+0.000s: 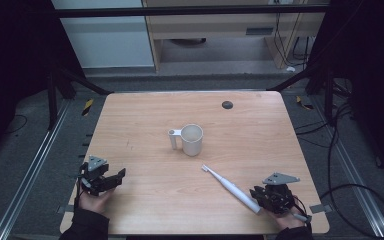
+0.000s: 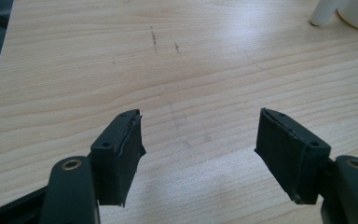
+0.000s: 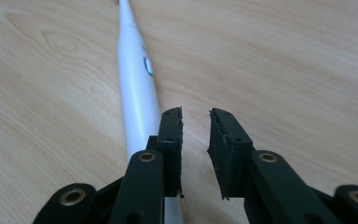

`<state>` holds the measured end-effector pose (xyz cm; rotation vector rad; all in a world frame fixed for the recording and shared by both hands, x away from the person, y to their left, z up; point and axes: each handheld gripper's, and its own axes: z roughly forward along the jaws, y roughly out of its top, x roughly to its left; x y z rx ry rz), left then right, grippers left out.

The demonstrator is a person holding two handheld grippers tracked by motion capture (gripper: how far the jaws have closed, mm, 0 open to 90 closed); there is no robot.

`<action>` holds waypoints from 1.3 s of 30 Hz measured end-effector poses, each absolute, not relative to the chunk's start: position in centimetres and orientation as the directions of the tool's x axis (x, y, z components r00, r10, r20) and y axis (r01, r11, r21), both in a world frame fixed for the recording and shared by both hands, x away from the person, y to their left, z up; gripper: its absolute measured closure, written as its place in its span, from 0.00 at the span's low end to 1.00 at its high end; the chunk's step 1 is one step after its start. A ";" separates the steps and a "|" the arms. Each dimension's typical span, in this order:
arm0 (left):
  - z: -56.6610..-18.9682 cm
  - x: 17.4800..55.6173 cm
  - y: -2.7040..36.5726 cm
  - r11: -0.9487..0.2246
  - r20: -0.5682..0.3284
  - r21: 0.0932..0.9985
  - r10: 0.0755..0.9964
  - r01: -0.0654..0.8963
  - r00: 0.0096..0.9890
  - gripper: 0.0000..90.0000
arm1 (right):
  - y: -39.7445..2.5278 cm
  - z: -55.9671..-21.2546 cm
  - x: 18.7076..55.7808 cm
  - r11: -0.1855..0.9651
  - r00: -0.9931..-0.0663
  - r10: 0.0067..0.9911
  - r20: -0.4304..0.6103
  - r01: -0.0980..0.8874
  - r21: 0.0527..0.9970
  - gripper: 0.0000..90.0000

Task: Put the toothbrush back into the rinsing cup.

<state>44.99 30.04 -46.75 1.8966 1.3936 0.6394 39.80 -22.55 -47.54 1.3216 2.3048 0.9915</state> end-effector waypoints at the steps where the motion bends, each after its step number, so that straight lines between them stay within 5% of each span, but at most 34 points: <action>1: -46.7 45.0 30.0 -0.187 -0.010 0.767 0.953 0.614 0.303 0.34 | -22.6 -47.5 39.8 0.337 -0.529 0.845 0.074 0.635 0.695 0.82; 15: -46.7 45.1 30.1 -0.195 -0.003 0.765 0.952 0.613 0.306 0.34 | -20.4 -44.7 41.8 0.341 -0.520 0.854 0.017 0.584 0.737 0.61; 39: -46.7 45.3 30.2 -0.199 -0.004 0.762 0.950 0.616 0.313 0.34 | -15.7 -44.4 45.2 0.504 -0.612 0.788 -0.069 0.576 0.644 0.68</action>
